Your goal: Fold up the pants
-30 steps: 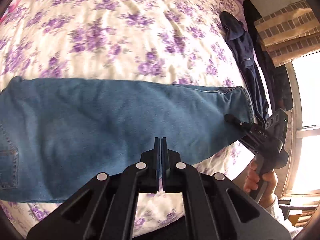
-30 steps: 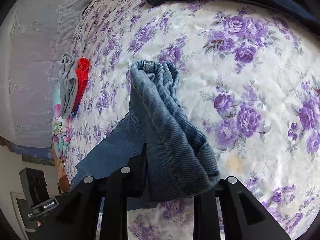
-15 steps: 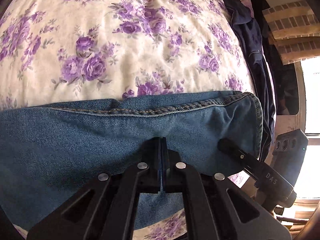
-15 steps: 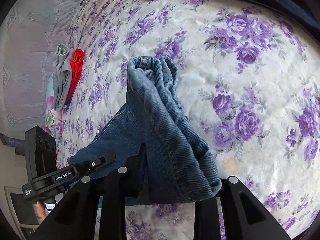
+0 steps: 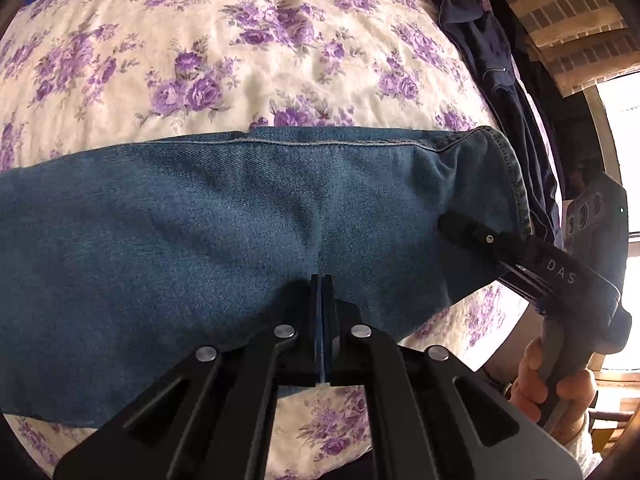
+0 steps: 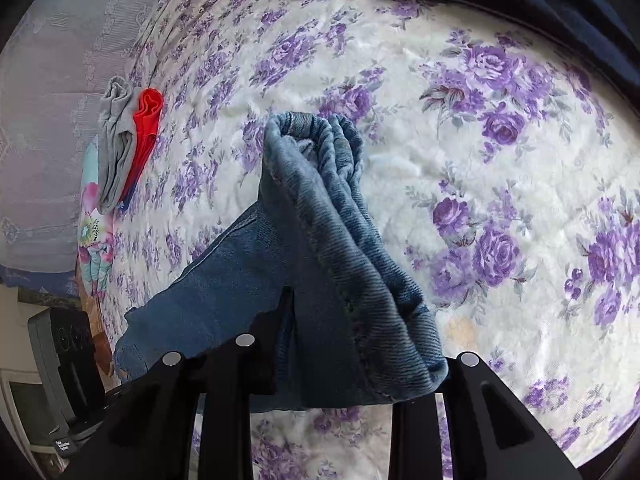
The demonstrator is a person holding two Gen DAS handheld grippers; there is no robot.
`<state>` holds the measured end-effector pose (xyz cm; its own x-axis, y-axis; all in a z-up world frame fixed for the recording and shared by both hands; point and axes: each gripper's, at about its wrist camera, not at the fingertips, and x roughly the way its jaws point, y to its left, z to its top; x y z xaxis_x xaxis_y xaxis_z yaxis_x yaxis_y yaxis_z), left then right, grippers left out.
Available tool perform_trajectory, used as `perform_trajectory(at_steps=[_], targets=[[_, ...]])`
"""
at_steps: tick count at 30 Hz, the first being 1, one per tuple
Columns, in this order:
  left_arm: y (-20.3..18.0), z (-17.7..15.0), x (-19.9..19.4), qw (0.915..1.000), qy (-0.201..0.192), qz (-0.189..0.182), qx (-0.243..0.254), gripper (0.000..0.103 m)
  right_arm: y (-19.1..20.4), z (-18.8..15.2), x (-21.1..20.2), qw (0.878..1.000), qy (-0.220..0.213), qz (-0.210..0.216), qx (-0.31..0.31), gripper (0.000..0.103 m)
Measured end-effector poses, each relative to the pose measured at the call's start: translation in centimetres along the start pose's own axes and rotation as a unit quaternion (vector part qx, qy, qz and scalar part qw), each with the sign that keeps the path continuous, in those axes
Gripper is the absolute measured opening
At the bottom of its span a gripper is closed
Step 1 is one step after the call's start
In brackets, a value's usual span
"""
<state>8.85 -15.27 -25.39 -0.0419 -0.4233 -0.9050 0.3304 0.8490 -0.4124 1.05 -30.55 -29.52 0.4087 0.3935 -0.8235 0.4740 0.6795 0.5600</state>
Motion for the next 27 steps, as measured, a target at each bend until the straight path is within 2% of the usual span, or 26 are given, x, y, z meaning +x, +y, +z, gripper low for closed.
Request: perform_trajectory(at_steps=[3,4,6,8,12,15,17,19,21,23,25,27], targets=[[1.3,-1.1,-2.0,0.9997,-0.024,-0.003,-0.01,0.001,1.0,-0.3,-1.4,1.0,-0.017,0.001,-0.017,0.026],[2.2,-1.2,-2.1,0.9995,-0.025,0.001,-0.02,0.001,1.5,-0.5,-2.0,0.999,-0.026,0.004,-0.031,0.022],[4.0,-1.3,-1.2,0.999,-0.011,0.007,-0.044,0.001,3.3,-0.9,-2.8,0.997,-0.036,-0.004,-0.074,0.019],[5.2,-1.4,-0.5,0.998,-0.007,-0.013,-0.061,0.001,5.6,-1.3,-3.4,0.993,-0.041,-0.003,-0.11,0.017],[6.2,-2.0,-3.0,0.9959,-0.027,-0.026,-0.083,0.001,11.2,-2.3,-4.8,0.977,-0.058,-0.015,-0.204,0.017],[9.3,-3.3,-7.7,0.9903,-0.084,-0.028,-0.107,0.001,15.5,-4.0,-5.0,0.954,-0.064,-0.03,-0.292,0.017],[13.1,-4.8,-10.9,0.9818,-0.12,-0.005,-0.147,0.001,18.3,-5.6,-4.4,0.933,-0.065,-0.047,-0.351,0.017],[17.5,-6.7,-13.5,0.9694,-0.146,0.042,-0.193,0.001,21.0,-7.4,-3.5,0.91,-0.063,-0.056,-0.406,0.017],[21.5,-8.6,-15.1,0.9568,-0.155,0.063,-0.238,0.001,23.5,-9.2,-2.0,0.887,-0.056,-0.063,-0.454,0.018],[24.9,-10.2,-16.1,0.9463,-0.16,0.055,-0.275,0.001,25.6,-11.1,0.3,0.867,-0.04,-0.069,-0.491,0.018],[27.0,-11.2,-16.4,0.9421,-0.16,0.054,-0.29,0.001,27.3,-13.0,3.0,0.851,-0.018,-0.074,-0.52,0.018],[27.8,-11.4,-16.0,0.9434,-0.154,0.055,-0.289,0.001,28.4,-14.7,6.1,0.836,0.008,-0.076,-0.543,0.018]])
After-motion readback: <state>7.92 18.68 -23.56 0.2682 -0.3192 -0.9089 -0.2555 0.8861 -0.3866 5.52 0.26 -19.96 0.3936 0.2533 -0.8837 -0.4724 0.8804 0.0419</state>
